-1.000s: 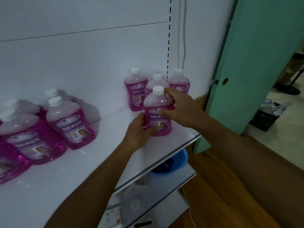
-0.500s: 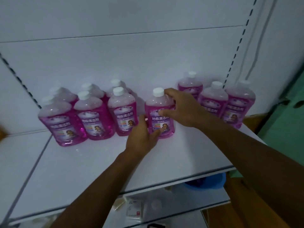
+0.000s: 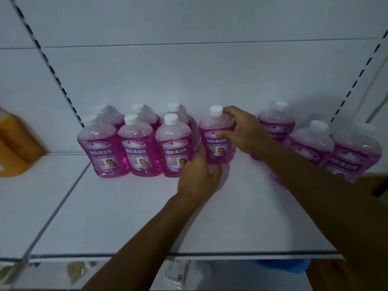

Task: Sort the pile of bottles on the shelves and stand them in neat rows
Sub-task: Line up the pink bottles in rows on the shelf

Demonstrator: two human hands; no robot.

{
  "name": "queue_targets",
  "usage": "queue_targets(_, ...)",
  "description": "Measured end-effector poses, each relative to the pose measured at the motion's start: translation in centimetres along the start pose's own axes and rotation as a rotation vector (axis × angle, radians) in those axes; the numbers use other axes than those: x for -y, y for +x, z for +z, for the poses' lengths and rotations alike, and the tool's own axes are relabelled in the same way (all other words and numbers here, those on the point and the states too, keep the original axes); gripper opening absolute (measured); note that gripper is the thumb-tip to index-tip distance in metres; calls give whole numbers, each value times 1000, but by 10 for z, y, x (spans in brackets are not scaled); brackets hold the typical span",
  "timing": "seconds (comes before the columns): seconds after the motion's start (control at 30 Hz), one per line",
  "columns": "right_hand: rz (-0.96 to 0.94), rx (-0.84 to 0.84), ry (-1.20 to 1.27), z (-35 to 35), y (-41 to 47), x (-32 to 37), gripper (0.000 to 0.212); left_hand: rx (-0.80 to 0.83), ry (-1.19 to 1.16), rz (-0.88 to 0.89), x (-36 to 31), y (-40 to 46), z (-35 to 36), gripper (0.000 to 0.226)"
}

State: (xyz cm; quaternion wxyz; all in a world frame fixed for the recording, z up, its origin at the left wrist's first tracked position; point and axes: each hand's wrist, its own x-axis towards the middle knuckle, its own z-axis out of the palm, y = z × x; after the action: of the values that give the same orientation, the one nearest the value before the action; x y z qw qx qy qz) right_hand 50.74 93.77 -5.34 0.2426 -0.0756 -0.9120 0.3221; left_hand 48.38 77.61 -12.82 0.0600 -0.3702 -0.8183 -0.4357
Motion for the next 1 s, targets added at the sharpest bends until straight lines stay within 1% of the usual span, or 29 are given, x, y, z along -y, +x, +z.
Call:
queue_targets(0.1, -22, -4, 8, 7, 12, -7, 60, 59, 31, -25, 3, 8, 4, 53)
queue_targets(0.2, -24, -5, -15, 18, 20, -10, 69, 121, 15, -50, 6, 12, 6, 54)
queue_targets(0.27, -15, -29, -13, 23, 22, -11, 73, 132, 15, -66, 7, 13, 7, 57)
queue_targets(0.37, -21, -73, -11, 26, 24, -14, 74, 128, 0, -98, 8, 15, 6, 55)
queue_targets(0.43, -15, -117, -32, 27, 22, -15, 70, 131, 0, -88, 6, 16, 7, 53)
queue_targets(0.53, 4, -182, -98, 26, 16, -11, 52, 115, 18, -61, 4, 15, 10, 52)
queue_targets(0.63, 4, -111, -195, 15, 9, -3, 48, 101, 34, -72, -5, 14, 16, 44)
queue_targets(0.7, -37, -139, -252, 0, -1, 2, 50, 140, 7, -64, -16, 15, 24, 42)
queue_targets(0.77, -100, -222, -350, -23, -10, 4, 49, 213, -45, -51, -31, 19, 33, 49)
queue_targets(0.8, -95, -249, -422, -38, -14, 6, 47, 255, -89, -53, -38, 22, 38, 55)
queue_targets(0.83, -57, -254, -508, -53, -18, 6, 47, 296, -140, -59, -45, 25, 43, 59)
queue_targets(0.9, 76, -221, -676, -81, -21, 2, 49, 359, -241, -72, -56, 29, 53, 60)
queue_targets(0.93, 151, -199, -725, -93, -23, -2, 50, 379, -280, -80, -61, 31, 57, 59)
queue_targets(1.0, 287, -114, -727, -108, -20, -11, 55, 392, -352, -122, -63, 34, 62, 57)
